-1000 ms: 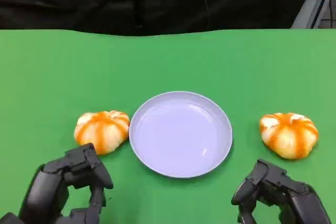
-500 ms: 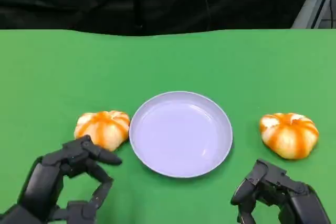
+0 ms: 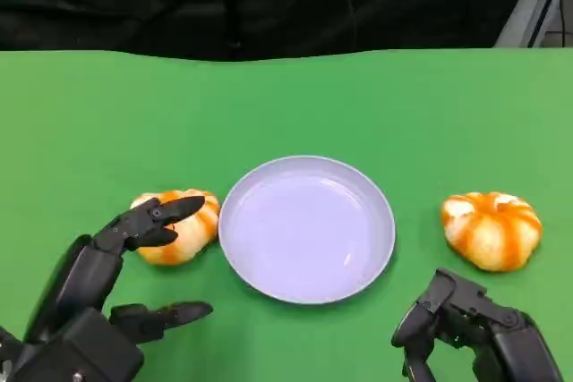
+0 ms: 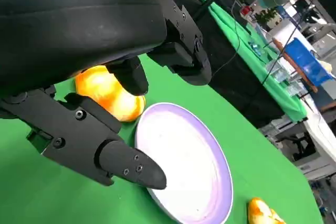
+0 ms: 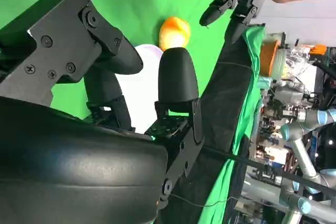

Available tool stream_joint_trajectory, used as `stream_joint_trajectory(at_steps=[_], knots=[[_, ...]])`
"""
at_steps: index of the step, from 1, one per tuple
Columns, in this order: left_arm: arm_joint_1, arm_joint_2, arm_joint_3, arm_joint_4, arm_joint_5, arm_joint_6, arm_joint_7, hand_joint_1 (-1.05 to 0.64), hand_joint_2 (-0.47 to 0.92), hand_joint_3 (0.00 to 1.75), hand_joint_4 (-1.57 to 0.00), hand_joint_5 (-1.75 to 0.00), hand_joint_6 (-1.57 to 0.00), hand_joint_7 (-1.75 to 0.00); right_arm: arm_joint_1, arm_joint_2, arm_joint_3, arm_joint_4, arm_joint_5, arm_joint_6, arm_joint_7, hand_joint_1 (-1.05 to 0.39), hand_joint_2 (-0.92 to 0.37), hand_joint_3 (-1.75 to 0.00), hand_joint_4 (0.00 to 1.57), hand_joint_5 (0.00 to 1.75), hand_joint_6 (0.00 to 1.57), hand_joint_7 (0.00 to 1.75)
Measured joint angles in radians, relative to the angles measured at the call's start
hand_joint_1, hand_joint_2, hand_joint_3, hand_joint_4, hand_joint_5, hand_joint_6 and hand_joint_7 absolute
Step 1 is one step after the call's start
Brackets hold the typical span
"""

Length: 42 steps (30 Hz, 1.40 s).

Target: Grasp the bread from the table and place it into the plate.

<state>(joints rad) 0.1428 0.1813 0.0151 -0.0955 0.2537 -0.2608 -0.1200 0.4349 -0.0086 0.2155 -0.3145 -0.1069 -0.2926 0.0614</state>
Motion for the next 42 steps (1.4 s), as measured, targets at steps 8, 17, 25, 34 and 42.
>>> stream_joint_trajectory(at_steps=[8, 17, 25, 34, 42], knots=[[0.000, 0.000, -0.005, 0.000, 0.000, 0.002, 0.003, -0.40, 0.89, 0.02, -0.17, -0.93, -0.47, -0.13, 0.000, 0.000, 0.000, 0.000, 0.000, 0.000, 0.000, 0.00, -0.35, -1.38, 0.66, 1.70, 0.67, 1.48], [0.000, 0.001, -0.007, 0.000, 0.000, 0.002, 0.007, -0.40, 0.89, 0.01, -0.17, -0.93, -0.48, -0.11, 0.000, 0.000, 0.000, 0.000, 0.000, 0.000, 0.000, 0.00, -0.35, -1.38, 0.66, 1.70, 0.67, 1.48], [-0.128, 0.029, -0.118, 0.082, 0.316, 0.167, 0.032, -0.53, 0.88, 0.01, -0.09, -0.68, -0.31, 0.00, 0.000, 0.002, 0.006, -0.001, -0.002, 0.003, 0.001, -0.03, -0.35, -1.35, 0.66, 1.70, 0.66, 1.47], [-0.353, 0.055, -0.311, 0.205, 0.724, 0.445, 0.090, -0.54, 0.88, 0.00, -0.06, -0.71, -0.30, 0.00, 0.027, 0.003, 0.014, -0.028, -0.002, 0.022, -0.001, -0.03, -0.34, -1.38, 0.65, 1.71, 0.66, 1.49], [-0.353, 0.060, -0.349, 0.228, 0.727, 0.482, 0.102, -0.56, 0.86, 0.00, -0.06, -0.70, -0.31, 0.00, 0.027, 0.003, 0.015, -0.034, 0.001, 0.030, 0.001, -0.01, -0.33, -1.41, 0.65, 1.72, 0.65, 1.49]])
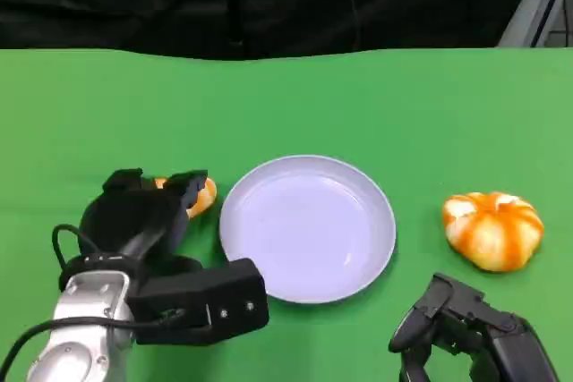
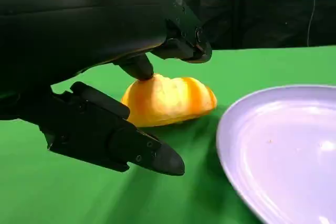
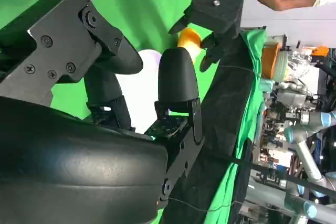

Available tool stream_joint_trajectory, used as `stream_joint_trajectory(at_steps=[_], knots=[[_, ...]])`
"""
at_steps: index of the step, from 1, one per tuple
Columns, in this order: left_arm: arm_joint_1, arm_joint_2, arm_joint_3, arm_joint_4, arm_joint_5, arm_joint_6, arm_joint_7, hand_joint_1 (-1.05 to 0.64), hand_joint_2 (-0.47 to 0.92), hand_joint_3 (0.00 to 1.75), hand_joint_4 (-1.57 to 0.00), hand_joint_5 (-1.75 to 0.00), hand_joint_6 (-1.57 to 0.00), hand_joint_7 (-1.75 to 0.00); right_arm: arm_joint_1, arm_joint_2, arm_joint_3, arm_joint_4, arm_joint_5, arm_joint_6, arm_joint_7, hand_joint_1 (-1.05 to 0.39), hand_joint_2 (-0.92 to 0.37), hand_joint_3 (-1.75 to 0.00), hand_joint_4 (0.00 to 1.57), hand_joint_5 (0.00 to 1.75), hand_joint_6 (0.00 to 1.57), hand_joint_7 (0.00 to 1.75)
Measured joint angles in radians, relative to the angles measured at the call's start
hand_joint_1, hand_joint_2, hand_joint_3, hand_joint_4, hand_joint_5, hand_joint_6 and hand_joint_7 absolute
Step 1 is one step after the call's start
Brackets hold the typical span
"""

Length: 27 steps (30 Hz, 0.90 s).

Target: Grasp the bread from the table and place it into the plate.

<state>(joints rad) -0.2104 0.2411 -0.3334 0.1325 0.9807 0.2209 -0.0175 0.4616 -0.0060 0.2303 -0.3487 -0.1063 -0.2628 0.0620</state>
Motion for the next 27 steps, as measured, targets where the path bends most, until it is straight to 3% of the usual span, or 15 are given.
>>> stream_joint_trajectory(at_steps=[27], knots=[[0.012, 0.009, -0.053, -0.048, 0.000, 0.067, 0.008, -0.57, 0.87, 0.00, -0.10, -0.73, -0.33, -0.01, 0.002, 0.000, 0.003, -0.013, -0.002, 0.012, -0.001, 0.00, -0.32, -1.43, 0.65, 1.73, 0.66, 1.50]])
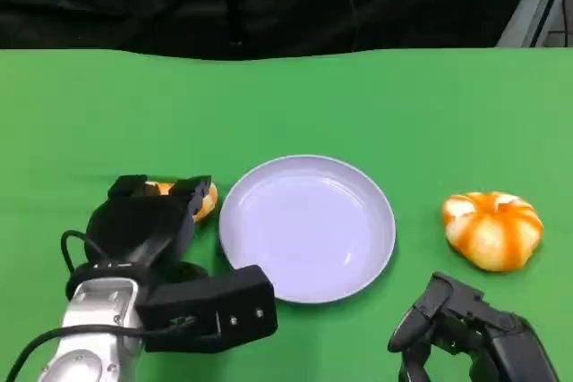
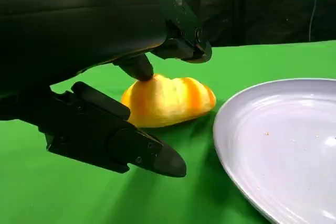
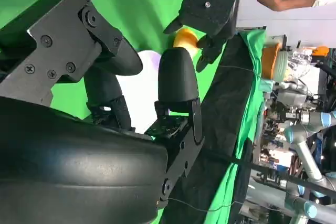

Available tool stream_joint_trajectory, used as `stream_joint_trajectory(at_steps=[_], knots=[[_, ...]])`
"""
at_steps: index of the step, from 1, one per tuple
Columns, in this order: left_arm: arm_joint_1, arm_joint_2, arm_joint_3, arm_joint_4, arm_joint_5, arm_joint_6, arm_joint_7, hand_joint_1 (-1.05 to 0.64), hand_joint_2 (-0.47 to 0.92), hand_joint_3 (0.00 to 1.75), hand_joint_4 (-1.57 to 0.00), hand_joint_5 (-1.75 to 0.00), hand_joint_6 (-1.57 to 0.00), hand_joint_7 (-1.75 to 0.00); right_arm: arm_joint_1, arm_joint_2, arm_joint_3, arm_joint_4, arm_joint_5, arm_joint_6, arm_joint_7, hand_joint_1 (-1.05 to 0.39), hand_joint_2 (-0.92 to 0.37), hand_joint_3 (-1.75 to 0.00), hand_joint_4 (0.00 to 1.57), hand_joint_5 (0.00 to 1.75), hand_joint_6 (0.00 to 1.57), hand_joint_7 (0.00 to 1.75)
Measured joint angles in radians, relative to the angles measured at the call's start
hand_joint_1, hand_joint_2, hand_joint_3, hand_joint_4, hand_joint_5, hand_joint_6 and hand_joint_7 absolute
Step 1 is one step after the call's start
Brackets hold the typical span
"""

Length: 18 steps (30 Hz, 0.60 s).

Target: Grasp the bread from the table and place it into the plate.

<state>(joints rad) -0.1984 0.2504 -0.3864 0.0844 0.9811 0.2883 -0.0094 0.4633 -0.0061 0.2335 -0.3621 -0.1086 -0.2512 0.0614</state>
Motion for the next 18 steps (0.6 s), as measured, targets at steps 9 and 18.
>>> stream_joint_trajectory(at_steps=[9, 18], knots=[[0.000, 0.003, -0.002, 0.000, -0.001, 0.007, 0.000, -0.57, 0.87, 0.00, -0.10, -0.75, -0.33, -0.01, 0.000, 0.000, 0.001, 0.000, 0.000, 0.000, 0.000, 0.00, -0.32, -1.44, 0.65, 1.73, 0.66, 1.50], [0.105, 0.009, 0.001, -0.230, 0.019, 0.014, 0.009, -0.55, 0.86, 0.00, -0.10, -0.96, -0.37, -0.03, -0.006, -0.002, -0.001, 0.002, 0.001, 0.001, 0.000, 0.00, -0.34, -1.37, 0.65, 1.72, 0.66, 1.50]])
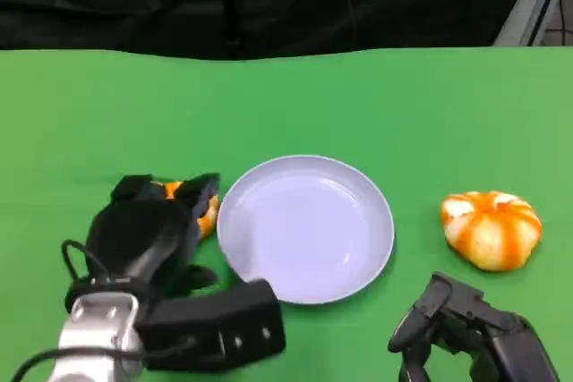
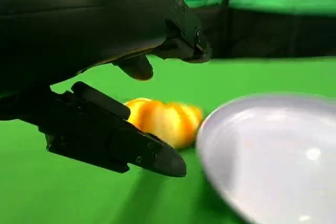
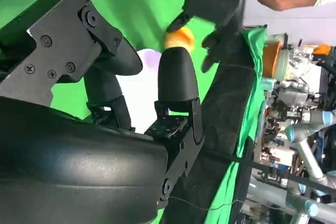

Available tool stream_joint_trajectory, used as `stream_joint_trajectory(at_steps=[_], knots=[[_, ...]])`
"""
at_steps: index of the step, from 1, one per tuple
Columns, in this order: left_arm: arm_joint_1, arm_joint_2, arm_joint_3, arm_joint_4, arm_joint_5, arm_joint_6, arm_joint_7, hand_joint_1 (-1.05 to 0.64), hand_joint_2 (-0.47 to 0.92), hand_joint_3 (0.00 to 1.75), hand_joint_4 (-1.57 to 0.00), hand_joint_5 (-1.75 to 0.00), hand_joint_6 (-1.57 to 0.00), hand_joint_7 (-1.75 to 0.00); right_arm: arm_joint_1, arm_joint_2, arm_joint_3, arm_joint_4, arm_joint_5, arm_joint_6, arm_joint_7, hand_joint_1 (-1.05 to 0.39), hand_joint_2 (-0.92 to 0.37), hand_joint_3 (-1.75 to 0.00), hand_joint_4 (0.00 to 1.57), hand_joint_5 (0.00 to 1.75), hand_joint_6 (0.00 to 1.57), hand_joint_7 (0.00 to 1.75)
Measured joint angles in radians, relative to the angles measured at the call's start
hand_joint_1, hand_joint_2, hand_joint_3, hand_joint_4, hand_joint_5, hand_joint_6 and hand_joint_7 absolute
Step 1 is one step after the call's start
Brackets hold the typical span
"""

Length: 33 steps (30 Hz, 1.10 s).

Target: Grasp the bread from the table and place it into the plate.

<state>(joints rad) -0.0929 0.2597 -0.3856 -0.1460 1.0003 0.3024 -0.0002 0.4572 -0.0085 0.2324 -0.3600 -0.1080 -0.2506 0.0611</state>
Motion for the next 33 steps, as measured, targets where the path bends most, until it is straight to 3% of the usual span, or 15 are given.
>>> stream_joint_trajectory(at_steps=[33], knots=[[0.031, 0.000, 0.010, -0.040, 0.035, -0.006, 0.019, -0.55, 0.88, 0.01, -0.09, -1.02, -0.37, -0.05, -0.009, 0.000, -0.005, 0.021, 0.001, -0.003, 0.000, -0.02, -0.36, -1.34, 0.65, 1.70, 0.66, 1.47]])
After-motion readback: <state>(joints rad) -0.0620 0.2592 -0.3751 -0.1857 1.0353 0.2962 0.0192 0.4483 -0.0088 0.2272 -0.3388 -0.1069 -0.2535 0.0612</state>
